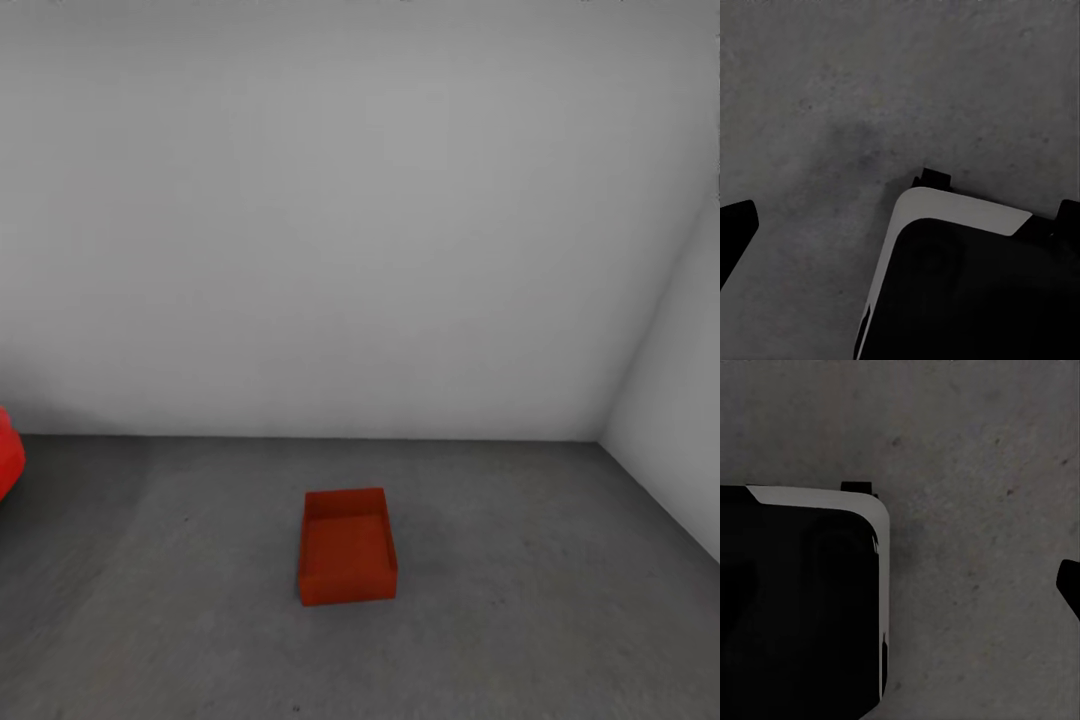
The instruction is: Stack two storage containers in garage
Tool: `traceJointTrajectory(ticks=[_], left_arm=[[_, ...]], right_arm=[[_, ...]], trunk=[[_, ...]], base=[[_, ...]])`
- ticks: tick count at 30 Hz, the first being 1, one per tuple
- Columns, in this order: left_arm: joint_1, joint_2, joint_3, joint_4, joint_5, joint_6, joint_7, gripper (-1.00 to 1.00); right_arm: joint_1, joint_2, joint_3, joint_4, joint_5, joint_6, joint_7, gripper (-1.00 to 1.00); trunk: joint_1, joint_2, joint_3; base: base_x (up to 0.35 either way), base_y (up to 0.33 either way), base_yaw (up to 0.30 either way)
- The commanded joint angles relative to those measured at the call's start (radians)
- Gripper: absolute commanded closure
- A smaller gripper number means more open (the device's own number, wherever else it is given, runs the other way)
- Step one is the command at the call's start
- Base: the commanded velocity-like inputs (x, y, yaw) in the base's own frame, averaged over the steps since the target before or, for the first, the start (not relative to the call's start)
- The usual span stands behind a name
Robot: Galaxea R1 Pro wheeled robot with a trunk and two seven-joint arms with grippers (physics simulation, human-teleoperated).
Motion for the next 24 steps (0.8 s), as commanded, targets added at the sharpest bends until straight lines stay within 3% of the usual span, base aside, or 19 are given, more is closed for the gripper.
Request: traceJointTrajectory(ticks=[1,24], left_arm=[[-0.001,0.0,-0.006,0.001,0.008,-0.002,0.002,-1.0],[-0.001,0.001,-0.006,0.001,0.008,-0.004,0.003,-1.0]], right_arm=[[-0.002,0.0,0.008,0.003,-0.008,-0.006,-0.001,-1.0],[-0.001,0.0,0.008,0.003,-0.008,-0.006,-0.001,-1.0]], trunk=[[0.0,-0.001,0.0],[0.0,-0.001,0.037]], base=[[0.0,0.0,0.0],[0.0,0.0,0.0]])
